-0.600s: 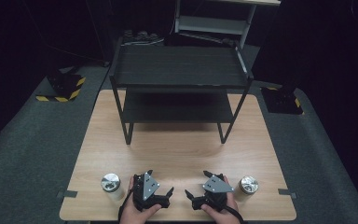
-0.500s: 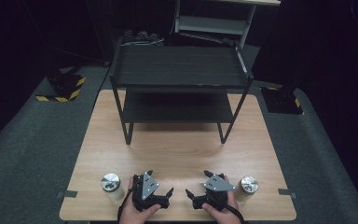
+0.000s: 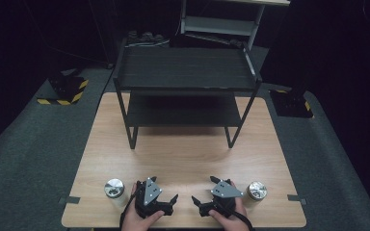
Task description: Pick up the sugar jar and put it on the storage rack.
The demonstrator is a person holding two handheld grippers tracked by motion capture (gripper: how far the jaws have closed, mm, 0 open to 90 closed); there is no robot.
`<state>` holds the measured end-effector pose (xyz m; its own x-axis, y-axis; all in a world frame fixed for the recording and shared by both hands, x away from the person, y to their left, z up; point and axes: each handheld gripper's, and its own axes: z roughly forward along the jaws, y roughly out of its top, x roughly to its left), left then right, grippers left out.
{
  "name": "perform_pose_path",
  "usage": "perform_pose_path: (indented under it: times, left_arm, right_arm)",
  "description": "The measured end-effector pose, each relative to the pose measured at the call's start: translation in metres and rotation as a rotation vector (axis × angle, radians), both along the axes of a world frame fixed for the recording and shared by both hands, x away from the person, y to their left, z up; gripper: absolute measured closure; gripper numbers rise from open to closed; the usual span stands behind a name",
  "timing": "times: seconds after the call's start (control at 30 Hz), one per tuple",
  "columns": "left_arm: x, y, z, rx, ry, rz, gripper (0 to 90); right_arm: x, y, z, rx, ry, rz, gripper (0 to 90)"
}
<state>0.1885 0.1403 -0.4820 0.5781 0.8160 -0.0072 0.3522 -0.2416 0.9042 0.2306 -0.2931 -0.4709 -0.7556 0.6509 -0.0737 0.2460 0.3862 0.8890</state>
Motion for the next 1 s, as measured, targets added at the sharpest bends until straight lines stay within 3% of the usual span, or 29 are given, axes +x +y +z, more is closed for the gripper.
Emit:
perform_pose_path:
  times: [0.57, 0.8, 1.0]
  left_arm:
    - [-0.0001, 0.0029, -0.0015, -0.007, -0.011, -0.019, 0.9]
    - [-0.0002, 0.0062, -0.0039, -0.034, -0.015, -0.022, 0.9]
    - [-0.0060, 0.0099, -0.0002, -0.054, -0.048, -0.038, 0.9]
  right_arm:
    - [0.0020, -0.0023, 0.0007, 0.006, 0.015, 0.010, 0.8]
    - [0.0014, -0.0021, 0.0006, 0.008, 0.015, 0.005, 0.8]
    - [0.0013, -0.0019, 0.0006, 0.008, 0.016, 0.002, 0.8]
